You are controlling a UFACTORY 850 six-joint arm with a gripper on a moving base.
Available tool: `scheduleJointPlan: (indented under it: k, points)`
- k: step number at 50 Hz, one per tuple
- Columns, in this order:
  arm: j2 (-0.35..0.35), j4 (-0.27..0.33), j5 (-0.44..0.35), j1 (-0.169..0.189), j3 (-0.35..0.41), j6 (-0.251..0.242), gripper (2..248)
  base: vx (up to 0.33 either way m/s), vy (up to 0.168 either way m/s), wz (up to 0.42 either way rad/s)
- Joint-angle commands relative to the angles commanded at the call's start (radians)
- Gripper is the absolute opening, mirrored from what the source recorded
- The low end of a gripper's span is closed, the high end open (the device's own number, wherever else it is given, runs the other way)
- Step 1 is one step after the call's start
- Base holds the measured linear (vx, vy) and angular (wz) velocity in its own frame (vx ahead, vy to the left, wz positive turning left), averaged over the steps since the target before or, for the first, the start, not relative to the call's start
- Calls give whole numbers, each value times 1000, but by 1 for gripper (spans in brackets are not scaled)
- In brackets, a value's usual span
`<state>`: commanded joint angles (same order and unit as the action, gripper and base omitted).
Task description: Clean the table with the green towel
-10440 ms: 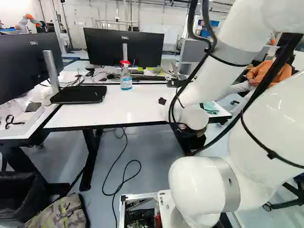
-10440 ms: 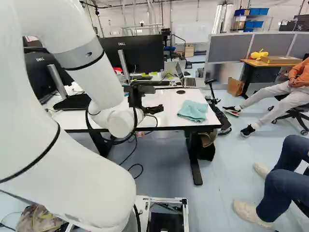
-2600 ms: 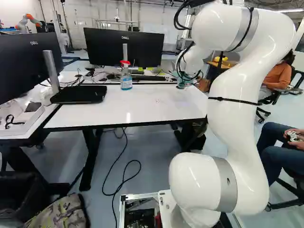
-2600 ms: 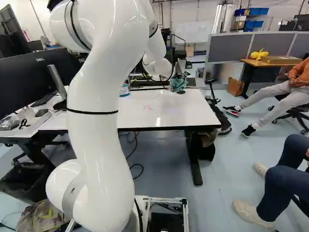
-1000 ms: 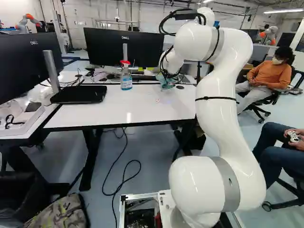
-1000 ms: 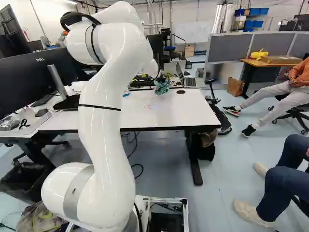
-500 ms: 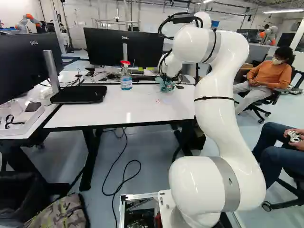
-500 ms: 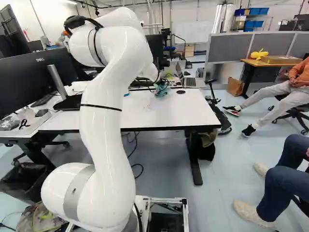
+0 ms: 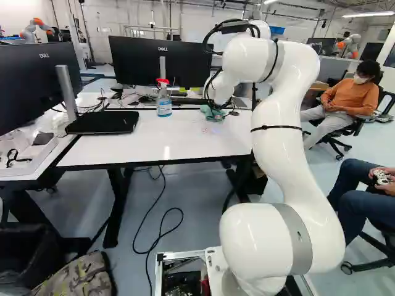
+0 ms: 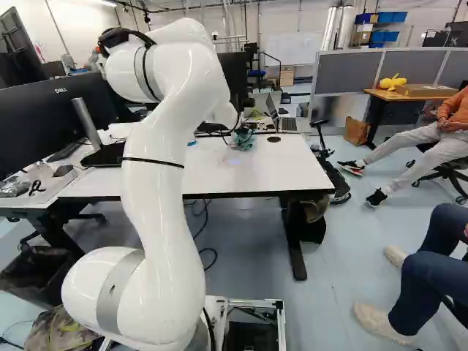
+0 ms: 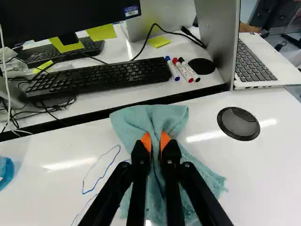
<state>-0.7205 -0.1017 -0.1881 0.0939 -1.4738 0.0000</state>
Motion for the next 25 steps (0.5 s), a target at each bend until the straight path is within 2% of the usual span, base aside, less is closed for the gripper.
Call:
scheduleJointPlan:
  k: [25]
  points:
    - [-8, 0, 16, 0, -2, 0, 41, 0, 0, 0]
